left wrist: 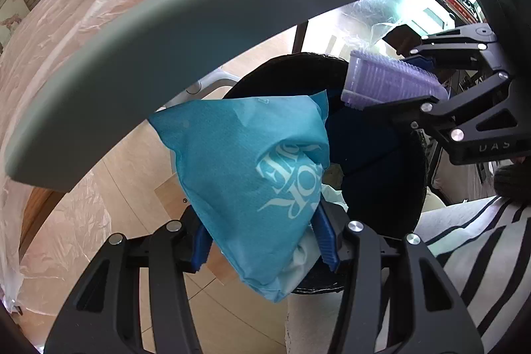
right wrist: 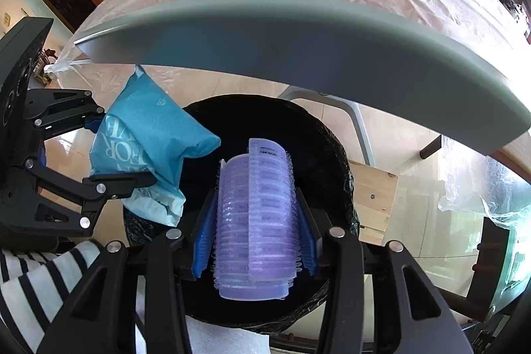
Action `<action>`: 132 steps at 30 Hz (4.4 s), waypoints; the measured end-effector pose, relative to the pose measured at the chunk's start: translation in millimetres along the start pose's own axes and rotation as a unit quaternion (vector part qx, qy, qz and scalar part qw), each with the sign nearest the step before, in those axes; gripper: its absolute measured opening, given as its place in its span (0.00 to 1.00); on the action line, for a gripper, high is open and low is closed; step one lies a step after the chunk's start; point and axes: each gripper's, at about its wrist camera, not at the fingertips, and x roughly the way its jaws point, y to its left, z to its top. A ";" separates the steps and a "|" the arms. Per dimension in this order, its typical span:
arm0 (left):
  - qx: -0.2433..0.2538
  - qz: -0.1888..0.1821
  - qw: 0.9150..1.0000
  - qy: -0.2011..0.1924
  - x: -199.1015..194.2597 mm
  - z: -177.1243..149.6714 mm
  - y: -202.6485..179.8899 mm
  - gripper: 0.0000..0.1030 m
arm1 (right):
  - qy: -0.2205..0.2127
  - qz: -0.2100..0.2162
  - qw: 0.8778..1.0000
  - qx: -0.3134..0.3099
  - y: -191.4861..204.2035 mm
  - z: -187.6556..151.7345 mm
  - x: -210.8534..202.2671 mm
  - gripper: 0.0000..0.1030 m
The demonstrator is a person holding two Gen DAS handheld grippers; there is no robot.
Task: Collect trash
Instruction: 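Open the left gripper over the bin while the right gripper releases the rollers, then move both open grippers back over the table toward the cloth bundle and cup, then close the left gripper on the cream cloth bundle while the right gripper grasps the yellow cup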
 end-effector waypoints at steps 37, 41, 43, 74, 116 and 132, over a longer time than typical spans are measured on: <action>0.044 0.014 0.999 0.003 5.7 0.2 -1.6 0.52 | 0.009 -0.022 0.999 0.030 -5.3 13.2 14.6 0.41; 0.040 0.010 0.999 -0.011 0.8 1.0 1.0 0.77 | 0.006 0.003 0.999 0.049 -9.9 12.3 10.5 0.62; 0.036 -0.006 0.999 -0.015 -3.8 0.4 4.0 0.82 | 0.000 0.004 0.998 0.056 -12.4 10.1 4.3 0.75; -0.045 0.053 0.982 -0.175 -115.8 84.2 69.0 0.98 | -0.187 -0.062 0.977 0.083 -28.4 157.4 -102.5 0.95; -0.025 0.033 0.992 -0.122 -49.1 155.9 103.6 0.74 | -0.088 -0.056 0.989 0.108 -65.2 218.5 -19.9 0.44; -0.036 0.024 0.991 -0.123 -56.9 151.6 104.1 0.52 | -0.093 -0.032 0.988 0.123 -69.0 208.6 -25.8 0.33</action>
